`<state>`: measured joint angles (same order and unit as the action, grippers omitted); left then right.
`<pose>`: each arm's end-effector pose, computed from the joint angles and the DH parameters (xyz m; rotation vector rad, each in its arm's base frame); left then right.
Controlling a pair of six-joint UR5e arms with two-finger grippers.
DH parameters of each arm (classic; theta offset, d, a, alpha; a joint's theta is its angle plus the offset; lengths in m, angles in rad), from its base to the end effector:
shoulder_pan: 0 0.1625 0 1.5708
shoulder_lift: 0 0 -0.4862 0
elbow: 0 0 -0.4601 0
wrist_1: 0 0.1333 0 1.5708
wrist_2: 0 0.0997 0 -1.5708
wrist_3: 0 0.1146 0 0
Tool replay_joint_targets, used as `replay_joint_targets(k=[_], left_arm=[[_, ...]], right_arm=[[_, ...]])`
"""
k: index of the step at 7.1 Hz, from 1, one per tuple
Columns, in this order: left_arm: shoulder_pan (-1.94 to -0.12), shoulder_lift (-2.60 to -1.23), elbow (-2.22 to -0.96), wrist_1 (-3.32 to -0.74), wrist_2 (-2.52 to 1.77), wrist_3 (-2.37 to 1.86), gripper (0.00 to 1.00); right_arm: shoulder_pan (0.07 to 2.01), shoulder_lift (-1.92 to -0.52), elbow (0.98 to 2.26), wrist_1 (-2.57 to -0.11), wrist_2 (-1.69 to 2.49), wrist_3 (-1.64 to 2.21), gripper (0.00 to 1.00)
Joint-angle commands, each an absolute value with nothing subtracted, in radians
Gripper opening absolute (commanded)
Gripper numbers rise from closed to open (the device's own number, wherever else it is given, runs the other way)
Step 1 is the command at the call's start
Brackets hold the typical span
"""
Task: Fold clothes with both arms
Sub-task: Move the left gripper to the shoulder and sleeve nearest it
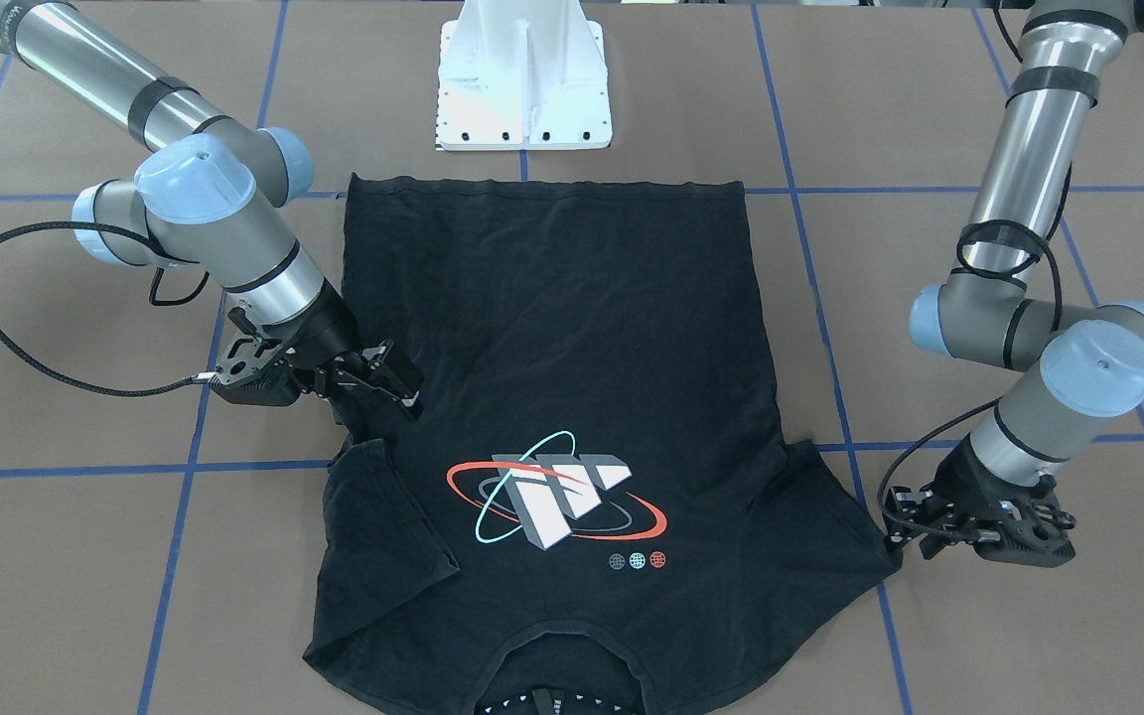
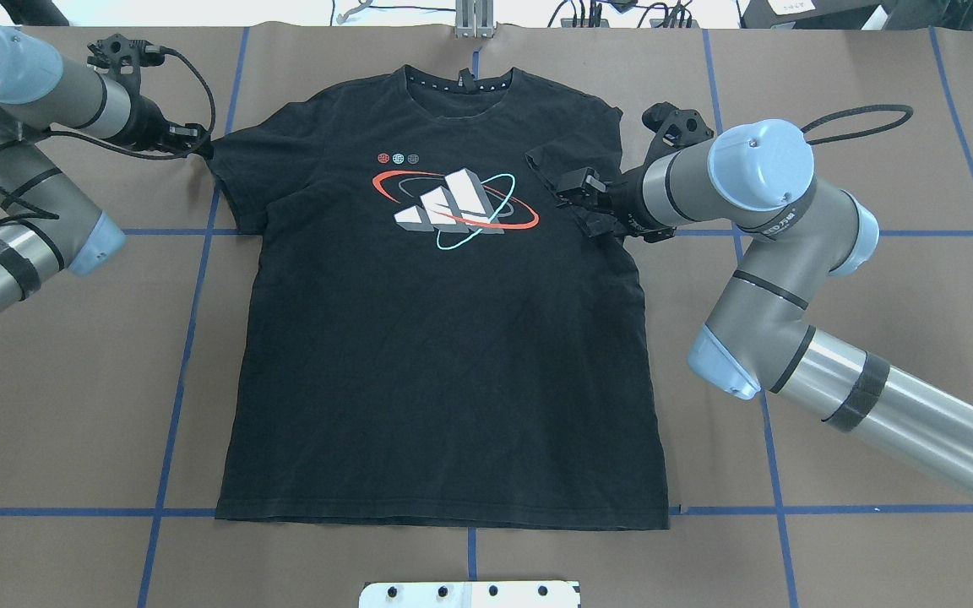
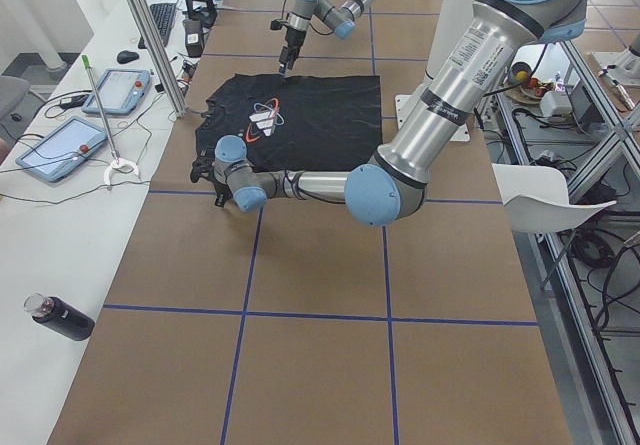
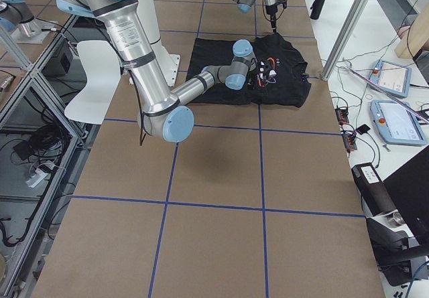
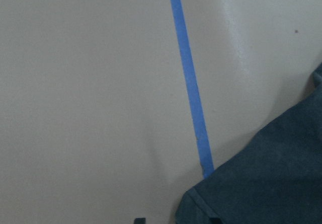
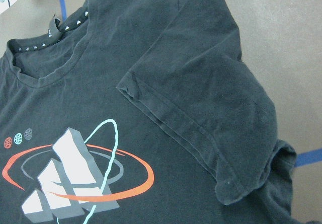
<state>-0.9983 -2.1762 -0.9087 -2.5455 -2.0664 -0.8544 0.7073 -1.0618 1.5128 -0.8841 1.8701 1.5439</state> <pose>0.4087 -0.7796 0.5704 0.3775 0.9337 -0.0303 -0.5376 -0.5904 0.3420 0.1579 -1.1579 0.4320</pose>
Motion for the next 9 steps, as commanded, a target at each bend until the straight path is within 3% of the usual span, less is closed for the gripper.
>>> replay_joint_targets(k=[1, 7, 9], left_arm=[[-0.997, -2.200, -0.882, -2.549, -2.066, -0.854, 0.50], [-0.991, -2.200, -0.873, -2.551, -2.066, -0.854, 0.40], [-0.991, -2.200, -0.873, -2.551, -2.066, -0.854, 0.29]], right_arm=[[0.706, -1.066, 1.511, -0.884, 1.870, 1.543, 0.99], [0.706, -1.065, 1.511, -0.884, 1.870, 1.543, 0.99], [0.706, -1.066, 1.511, -0.884, 1.870, 1.543, 0.98]])
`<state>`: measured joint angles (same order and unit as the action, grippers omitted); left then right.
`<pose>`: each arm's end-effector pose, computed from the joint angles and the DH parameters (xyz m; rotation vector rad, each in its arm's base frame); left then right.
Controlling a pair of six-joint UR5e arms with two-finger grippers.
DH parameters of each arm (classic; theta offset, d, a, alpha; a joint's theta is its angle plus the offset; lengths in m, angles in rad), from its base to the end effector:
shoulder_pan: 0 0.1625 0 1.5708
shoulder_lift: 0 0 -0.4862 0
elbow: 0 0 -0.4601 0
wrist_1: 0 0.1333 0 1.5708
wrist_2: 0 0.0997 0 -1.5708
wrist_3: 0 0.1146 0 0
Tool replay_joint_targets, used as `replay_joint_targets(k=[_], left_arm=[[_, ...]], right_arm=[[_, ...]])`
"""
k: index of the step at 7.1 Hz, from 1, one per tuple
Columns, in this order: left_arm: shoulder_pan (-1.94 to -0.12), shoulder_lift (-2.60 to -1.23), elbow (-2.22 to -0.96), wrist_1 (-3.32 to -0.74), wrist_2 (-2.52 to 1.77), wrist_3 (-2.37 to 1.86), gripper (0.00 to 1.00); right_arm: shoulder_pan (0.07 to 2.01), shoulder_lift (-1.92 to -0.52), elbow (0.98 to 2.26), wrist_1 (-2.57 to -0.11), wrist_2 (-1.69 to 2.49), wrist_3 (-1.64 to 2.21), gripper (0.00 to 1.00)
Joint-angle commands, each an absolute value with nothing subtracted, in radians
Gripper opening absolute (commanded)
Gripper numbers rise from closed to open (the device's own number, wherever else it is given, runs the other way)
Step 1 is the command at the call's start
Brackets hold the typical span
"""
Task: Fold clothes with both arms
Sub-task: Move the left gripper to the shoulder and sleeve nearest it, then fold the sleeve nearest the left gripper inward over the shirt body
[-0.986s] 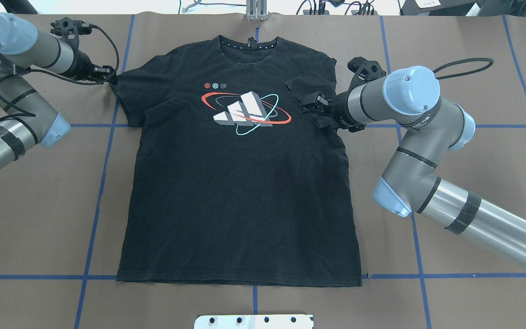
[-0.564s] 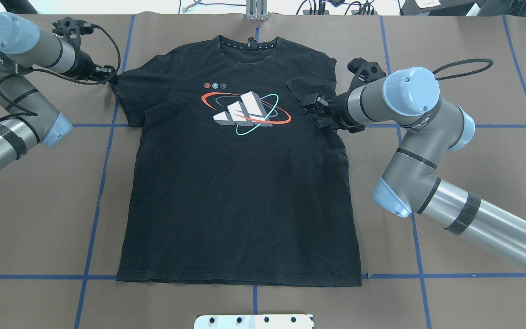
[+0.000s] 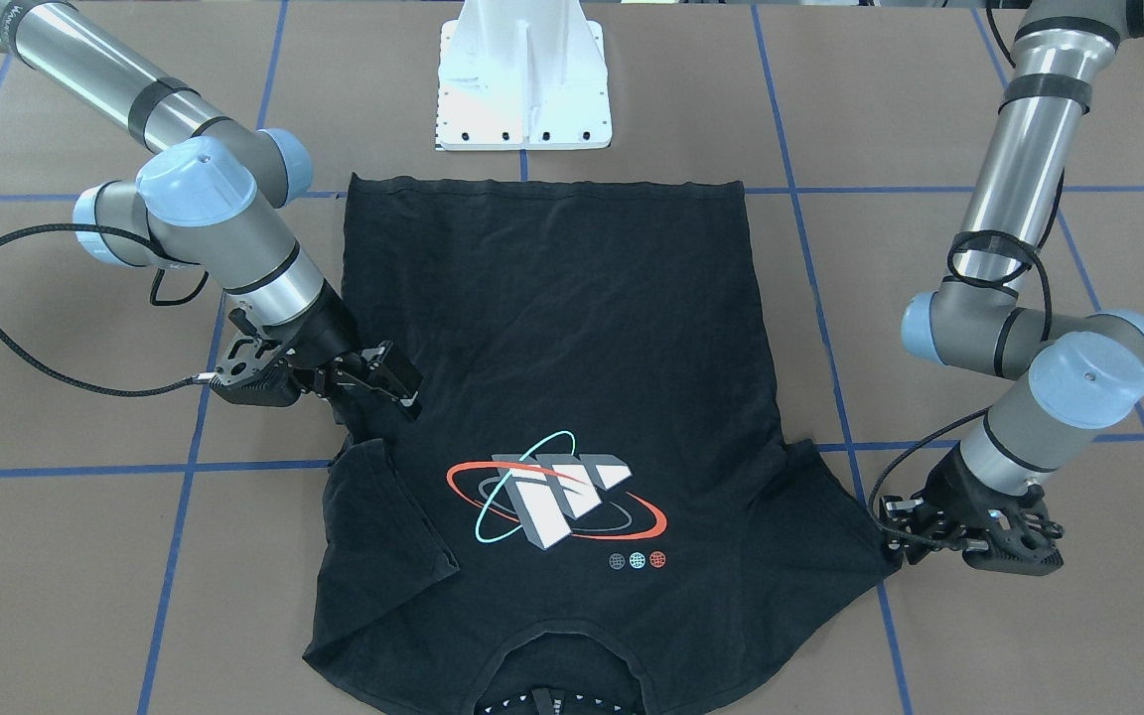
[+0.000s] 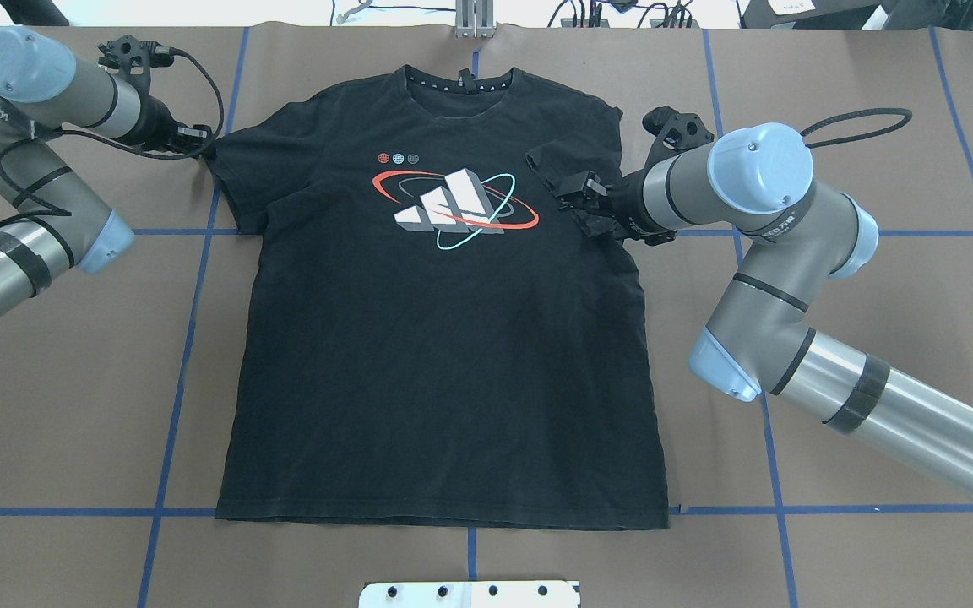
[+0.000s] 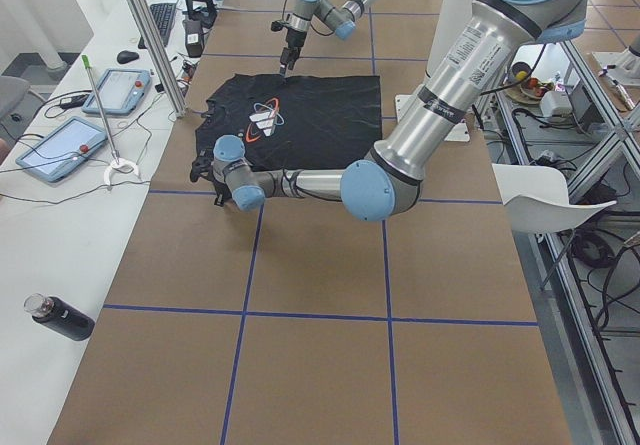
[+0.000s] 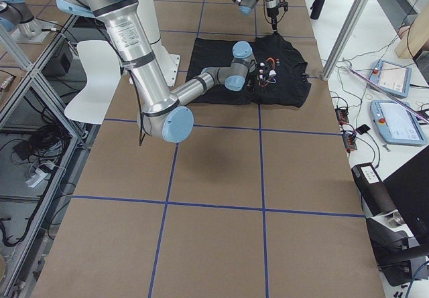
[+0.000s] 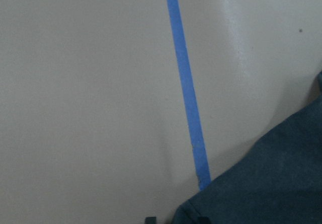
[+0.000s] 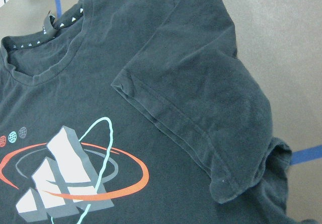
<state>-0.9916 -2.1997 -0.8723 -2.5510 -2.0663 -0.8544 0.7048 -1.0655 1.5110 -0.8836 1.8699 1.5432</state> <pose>0.4189 -0.7844 0.5707 0.3686 0.9306 -0.0263 -0.5388 -0.5889 0.3459 0.1549 -1.1534 0.4306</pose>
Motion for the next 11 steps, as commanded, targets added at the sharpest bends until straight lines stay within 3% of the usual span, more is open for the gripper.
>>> replay_joint_targets(k=[1, 3, 6, 7, 9, 11], left_arm=[[-0.991, -2.200, -0.873, -2.554, -2.066, -0.854, 0.05], [-0.997, -2.198, -0.897, -2.556, -2.077, -0.854, 0.00], [-1.005, -2.076, -1.218, -2.524, -2.189, -1.028, 0.00], [-0.976, -2.112, -1.235, -2.495, -2.181, -1.149, 0.00], [-0.895, -2.222, -1.182, -2.484, -2.090, -1.256, 0.00], [-0.871, -2.351, -1.030, -2.488, -2.007, -1.290, 0.00]], right_arm=[[0.704, -1.066, 1.509, -0.885, 1.870, 1.543, 0.98], [0.701, -1.060, 1.491, -0.882, 1.870, 1.545, 0.98], [0.701, -1.055, 1.489, -0.884, 1.870, 1.545, 0.98], [0.701, -1.057, 1.489, -0.884, 1.870, 1.543, 0.98], [0.701, -1.054, 1.482, -0.882, 1.870, 1.545, 0.97], [0.700, -1.054, 1.473, -0.882, 1.868, 1.545, 0.97]])
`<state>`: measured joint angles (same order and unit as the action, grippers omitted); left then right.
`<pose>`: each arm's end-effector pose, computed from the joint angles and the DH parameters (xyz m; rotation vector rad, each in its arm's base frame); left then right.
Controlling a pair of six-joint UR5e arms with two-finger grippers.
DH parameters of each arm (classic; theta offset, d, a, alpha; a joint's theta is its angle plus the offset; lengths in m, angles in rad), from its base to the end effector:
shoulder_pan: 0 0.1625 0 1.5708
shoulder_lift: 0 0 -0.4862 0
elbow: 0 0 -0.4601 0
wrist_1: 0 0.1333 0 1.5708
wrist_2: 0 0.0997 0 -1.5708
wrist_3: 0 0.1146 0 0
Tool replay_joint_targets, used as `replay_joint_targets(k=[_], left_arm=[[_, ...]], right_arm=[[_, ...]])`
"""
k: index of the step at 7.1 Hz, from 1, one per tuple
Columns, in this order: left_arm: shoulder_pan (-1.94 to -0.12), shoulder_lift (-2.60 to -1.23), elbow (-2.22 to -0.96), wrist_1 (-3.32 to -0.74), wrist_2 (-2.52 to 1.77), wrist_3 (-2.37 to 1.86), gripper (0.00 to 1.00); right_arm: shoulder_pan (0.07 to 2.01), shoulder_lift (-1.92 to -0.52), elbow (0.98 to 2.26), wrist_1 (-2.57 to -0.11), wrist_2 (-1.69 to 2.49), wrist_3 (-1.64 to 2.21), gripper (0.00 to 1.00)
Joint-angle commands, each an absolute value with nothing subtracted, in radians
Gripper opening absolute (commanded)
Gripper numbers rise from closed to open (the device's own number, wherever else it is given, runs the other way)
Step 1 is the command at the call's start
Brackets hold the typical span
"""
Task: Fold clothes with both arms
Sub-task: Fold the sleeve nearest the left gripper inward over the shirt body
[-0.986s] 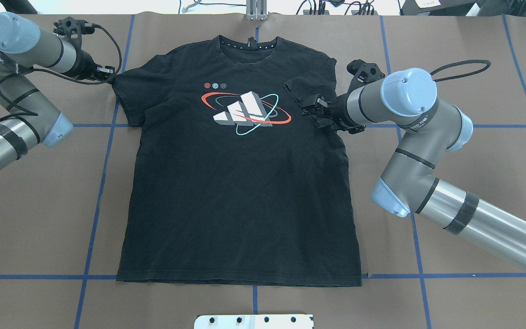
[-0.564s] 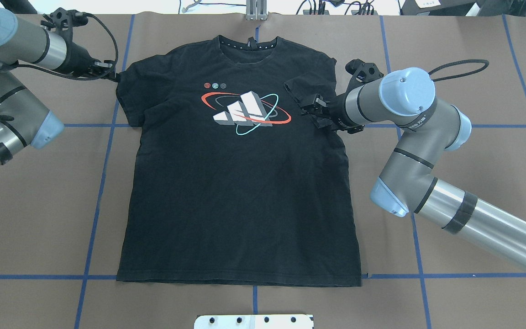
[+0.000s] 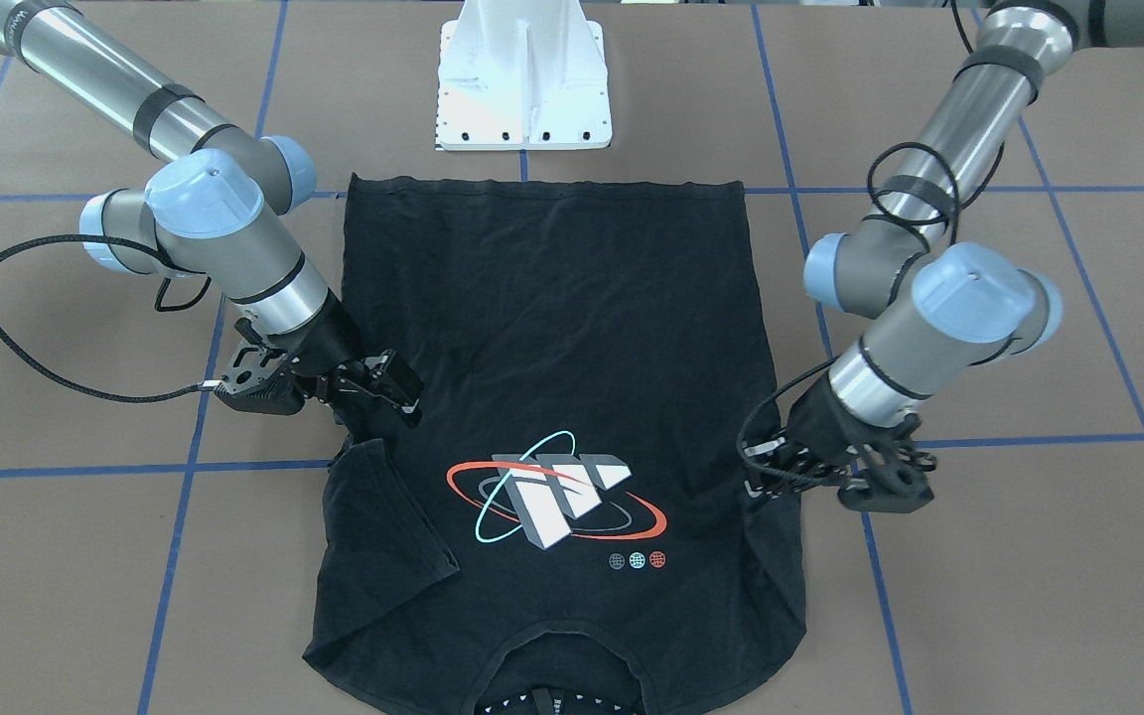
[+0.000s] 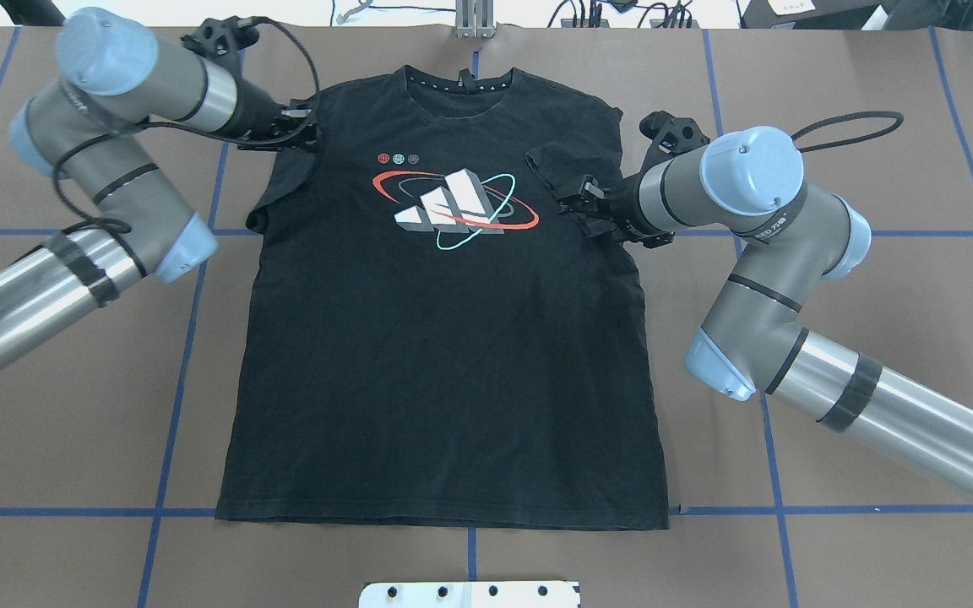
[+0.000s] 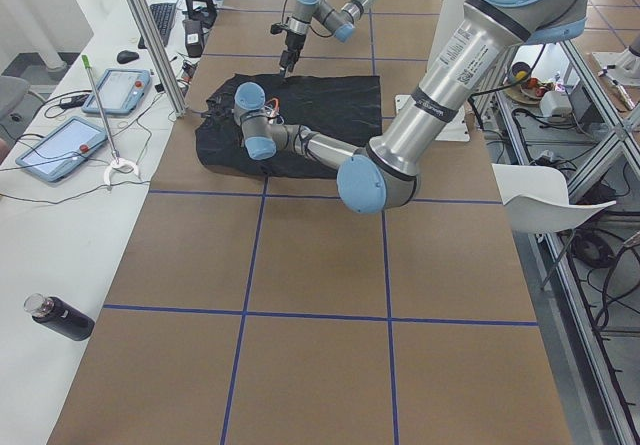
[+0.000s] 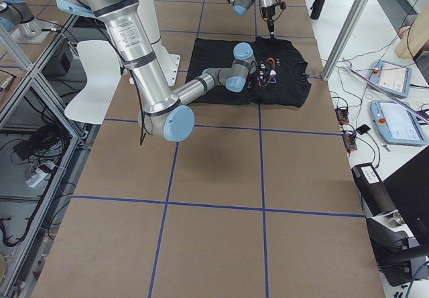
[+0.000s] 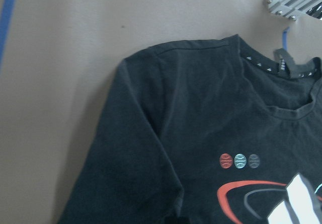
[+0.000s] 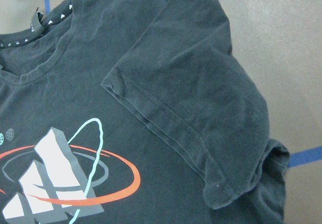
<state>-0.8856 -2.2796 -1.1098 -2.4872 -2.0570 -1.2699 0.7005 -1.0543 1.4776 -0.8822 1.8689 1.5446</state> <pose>0.5046 -0.7435 0.3672 0.2808 1.1838 -0.2282 -0.5489 -0.5931 0.3554 0.1440 -1.1348 0.4344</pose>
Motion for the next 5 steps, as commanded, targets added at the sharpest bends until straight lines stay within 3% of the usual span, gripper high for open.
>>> replay_joint_targets(k=[1, 4, 5], left_arm=[[-0.867, -2.406, -0.961, -2.490, -1.972, -1.290, 0.00], [-0.844, -2.434, -0.922, -2.499, -1.924, -1.293, 0.00], [-0.830, -2.436, -0.926, -2.499, -1.904, -1.293, 0.16]], right_arm=[[0.701, -1.054, 1.473, -0.882, 1.868, 1.545, 0.97], [0.698, -1.054, 1.471, -0.882, 1.868, 1.546, 0.97], [0.698, -1.054, 1.465, -0.881, 1.868, 1.545, 0.98]])
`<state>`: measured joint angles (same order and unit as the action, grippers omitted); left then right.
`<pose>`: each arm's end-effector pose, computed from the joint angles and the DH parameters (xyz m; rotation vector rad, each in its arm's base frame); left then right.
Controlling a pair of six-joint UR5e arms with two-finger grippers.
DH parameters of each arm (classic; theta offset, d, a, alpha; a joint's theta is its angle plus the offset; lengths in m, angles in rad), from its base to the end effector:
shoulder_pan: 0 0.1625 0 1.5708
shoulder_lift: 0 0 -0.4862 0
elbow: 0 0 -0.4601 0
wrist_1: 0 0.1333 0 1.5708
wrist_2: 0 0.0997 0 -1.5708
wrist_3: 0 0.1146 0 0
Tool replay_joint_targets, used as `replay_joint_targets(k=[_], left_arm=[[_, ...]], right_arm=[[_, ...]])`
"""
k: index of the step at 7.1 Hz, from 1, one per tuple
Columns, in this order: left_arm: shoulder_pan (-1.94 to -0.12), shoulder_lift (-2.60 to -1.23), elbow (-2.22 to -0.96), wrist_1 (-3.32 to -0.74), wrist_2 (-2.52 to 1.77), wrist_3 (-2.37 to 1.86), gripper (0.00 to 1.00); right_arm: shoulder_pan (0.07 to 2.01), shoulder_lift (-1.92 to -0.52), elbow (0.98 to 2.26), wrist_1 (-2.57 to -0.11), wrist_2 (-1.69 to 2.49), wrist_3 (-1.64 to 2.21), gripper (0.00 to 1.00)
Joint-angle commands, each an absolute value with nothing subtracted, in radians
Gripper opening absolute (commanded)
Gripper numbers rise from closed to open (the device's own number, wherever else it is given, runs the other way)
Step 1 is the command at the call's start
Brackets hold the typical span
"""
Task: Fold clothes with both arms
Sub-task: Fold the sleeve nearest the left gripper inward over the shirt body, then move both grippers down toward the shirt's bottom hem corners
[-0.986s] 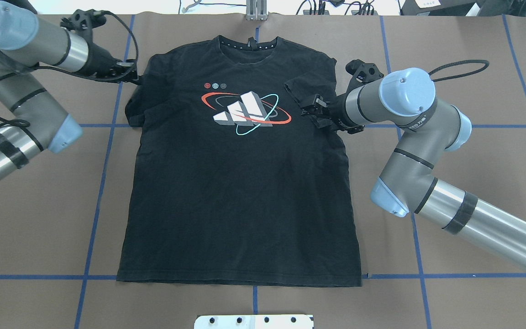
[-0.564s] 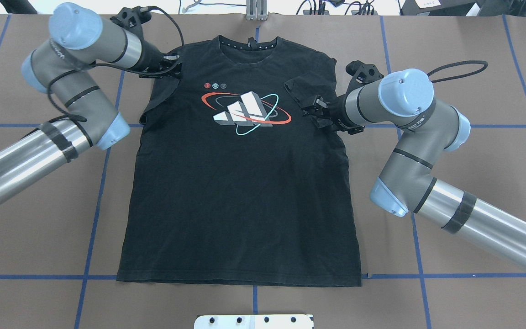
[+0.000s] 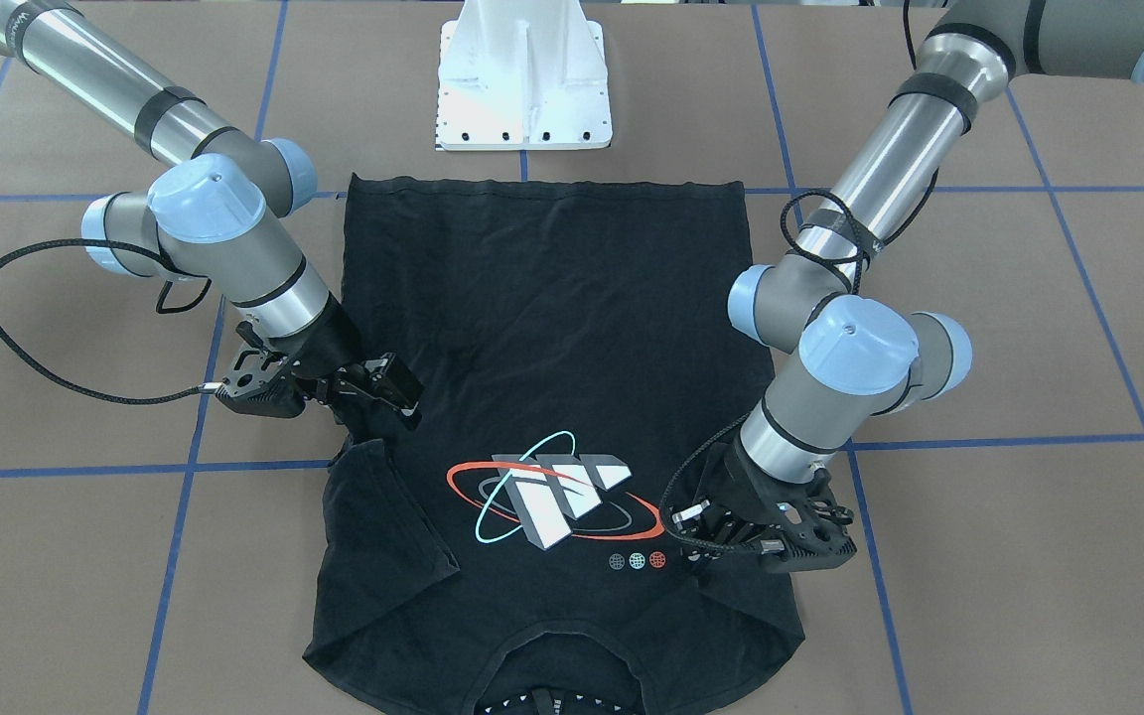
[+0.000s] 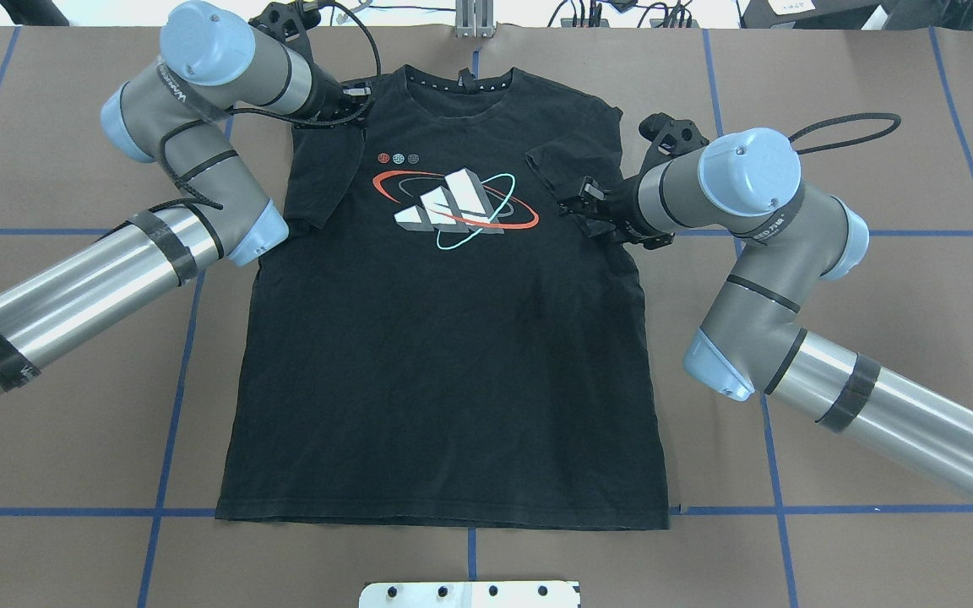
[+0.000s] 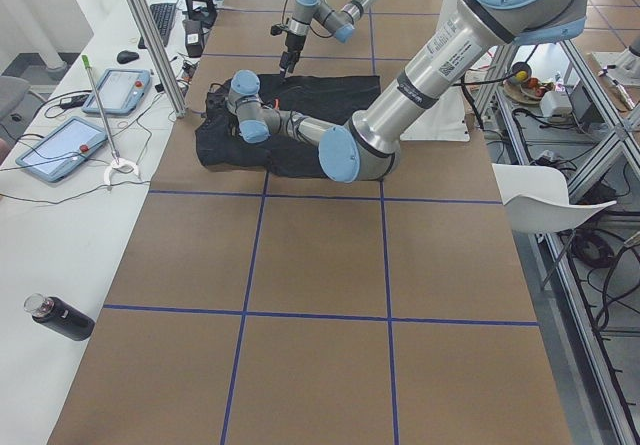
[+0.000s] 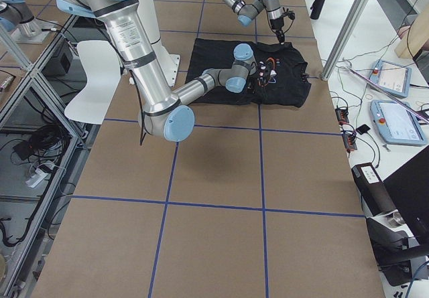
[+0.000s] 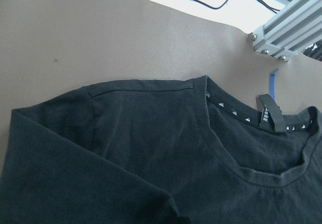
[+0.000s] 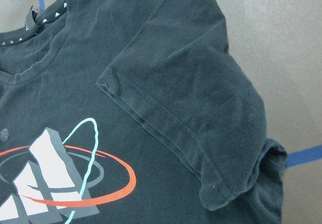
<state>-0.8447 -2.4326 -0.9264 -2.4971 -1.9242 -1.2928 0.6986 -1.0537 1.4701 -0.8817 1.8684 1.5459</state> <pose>0.5657 -0.7781 0.3336 0.3373 1.1273 -0.2982 -0.5514 -0.5933 0.3591 0.1400 -1.1291 0.4359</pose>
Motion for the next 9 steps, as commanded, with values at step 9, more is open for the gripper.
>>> replay_joint_targets(k=[9], left_arm=[[-0.824, -1.973, -1.604, -2.490, -2.011, -1.377, 1.00]], right_arm=[[0.371, -1.366, 2.149, -1.600, 1.598, 1.822, 0.94]])
